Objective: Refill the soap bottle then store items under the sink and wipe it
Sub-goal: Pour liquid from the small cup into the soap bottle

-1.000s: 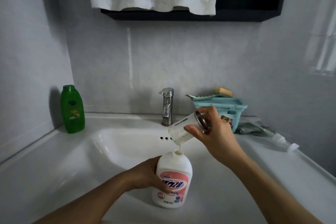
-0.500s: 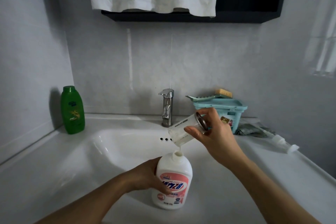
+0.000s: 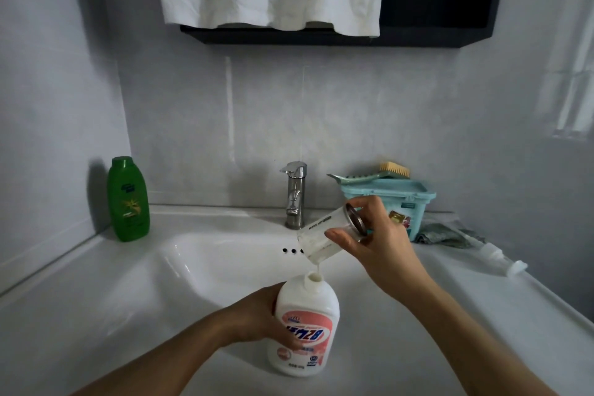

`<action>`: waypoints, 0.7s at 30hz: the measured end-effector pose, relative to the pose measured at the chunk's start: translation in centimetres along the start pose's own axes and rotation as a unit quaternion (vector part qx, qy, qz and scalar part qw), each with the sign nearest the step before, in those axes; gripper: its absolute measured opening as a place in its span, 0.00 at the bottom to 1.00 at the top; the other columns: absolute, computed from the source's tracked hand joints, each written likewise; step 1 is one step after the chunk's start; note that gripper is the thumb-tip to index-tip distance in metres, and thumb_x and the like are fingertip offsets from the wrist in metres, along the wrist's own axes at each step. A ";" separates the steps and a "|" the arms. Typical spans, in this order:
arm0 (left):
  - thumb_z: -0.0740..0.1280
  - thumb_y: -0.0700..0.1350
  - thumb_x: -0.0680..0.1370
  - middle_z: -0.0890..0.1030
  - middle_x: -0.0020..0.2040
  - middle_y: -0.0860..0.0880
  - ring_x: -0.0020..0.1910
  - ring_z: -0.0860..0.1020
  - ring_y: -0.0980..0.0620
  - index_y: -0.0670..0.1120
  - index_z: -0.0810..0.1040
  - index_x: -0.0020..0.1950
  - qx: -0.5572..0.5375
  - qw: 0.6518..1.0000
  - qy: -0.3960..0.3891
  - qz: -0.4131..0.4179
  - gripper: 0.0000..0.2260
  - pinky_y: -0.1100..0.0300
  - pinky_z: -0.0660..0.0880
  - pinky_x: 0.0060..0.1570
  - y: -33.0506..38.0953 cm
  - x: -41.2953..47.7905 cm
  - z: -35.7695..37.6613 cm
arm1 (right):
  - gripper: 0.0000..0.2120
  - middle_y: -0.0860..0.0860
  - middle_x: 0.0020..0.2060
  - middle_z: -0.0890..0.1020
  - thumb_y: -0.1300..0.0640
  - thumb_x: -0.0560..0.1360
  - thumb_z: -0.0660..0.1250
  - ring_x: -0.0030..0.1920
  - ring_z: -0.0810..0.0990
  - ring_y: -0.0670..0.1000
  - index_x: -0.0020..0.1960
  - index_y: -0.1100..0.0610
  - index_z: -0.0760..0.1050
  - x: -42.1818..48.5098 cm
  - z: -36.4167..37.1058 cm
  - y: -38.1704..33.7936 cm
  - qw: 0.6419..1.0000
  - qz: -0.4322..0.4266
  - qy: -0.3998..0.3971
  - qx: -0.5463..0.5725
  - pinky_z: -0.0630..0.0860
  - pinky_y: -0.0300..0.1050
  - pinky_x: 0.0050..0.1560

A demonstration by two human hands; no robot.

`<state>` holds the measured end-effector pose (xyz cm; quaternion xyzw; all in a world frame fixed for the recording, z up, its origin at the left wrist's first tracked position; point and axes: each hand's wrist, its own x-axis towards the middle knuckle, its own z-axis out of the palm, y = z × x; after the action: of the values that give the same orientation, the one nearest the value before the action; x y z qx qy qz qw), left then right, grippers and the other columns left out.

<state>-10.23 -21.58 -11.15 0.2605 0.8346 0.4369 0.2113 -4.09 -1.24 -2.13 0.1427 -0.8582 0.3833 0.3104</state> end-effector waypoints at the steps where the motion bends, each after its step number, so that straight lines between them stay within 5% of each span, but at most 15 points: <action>1: 0.78 0.39 0.66 0.83 0.56 0.56 0.55 0.80 0.59 0.57 0.74 0.63 0.000 1.000 0.000 0.001 0.29 0.63 0.77 0.54 0.0 0.0 0.0 | 0.22 0.43 0.49 0.76 0.38 0.64 0.65 0.48 0.75 0.41 0.53 0.44 0.62 0.0 0.0 0.0 1.000 0.000 -0.002 0.000 0.70 0.22 0.39; 9: 0.78 0.37 0.65 0.83 0.56 0.54 0.56 0.80 0.57 0.54 0.74 0.64 -0.002 1.000 0.007 0.001 0.30 0.56 0.77 0.59 -0.1 -0.1 0.1 | 0.22 0.42 0.46 0.75 0.38 0.64 0.66 0.44 0.74 0.35 0.53 0.44 0.62 0.0 0.0 0.0 1.000 0.003 -0.002 0.000 0.69 0.21 0.40; 15: 0.77 0.35 0.67 0.83 0.55 0.54 0.53 0.81 0.62 0.53 0.74 0.63 -0.007 1.000 0.002 0.007 0.29 0.70 0.76 0.47 0.2 -0.3 0.1 | 0.22 0.38 0.43 0.73 0.39 0.64 0.66 0.43 0.72 0.33 0.53 0.44 0.63 0.0 0.0 -0.1 1.000 0.006 -0.001 -0.003 0.67 0.19 0.38; 21: 0.77 0.36 0.66 0.83 0.55 0.55 0.53 0.80 0.61 0.54 0.74 0.63 -0.008 1.000 0.001 0.003 0.29 0.68 0.77 0.49 0.2 -0.3 0.1 | 0.22 0.41 0.44 0.75 0.39 0.64 0.66 0.43 0.72 0.33 0.53 0.45 0.63 0.0 0.0 -0.2 1.000 0.005 -0.006 -0.001 0.66 0.19 0.38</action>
<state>-9.94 -21.60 -10.99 0.2612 0.8307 0.4441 0.2109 -3.99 -1.36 -2.02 0.1405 -0.8610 0.3830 0.3038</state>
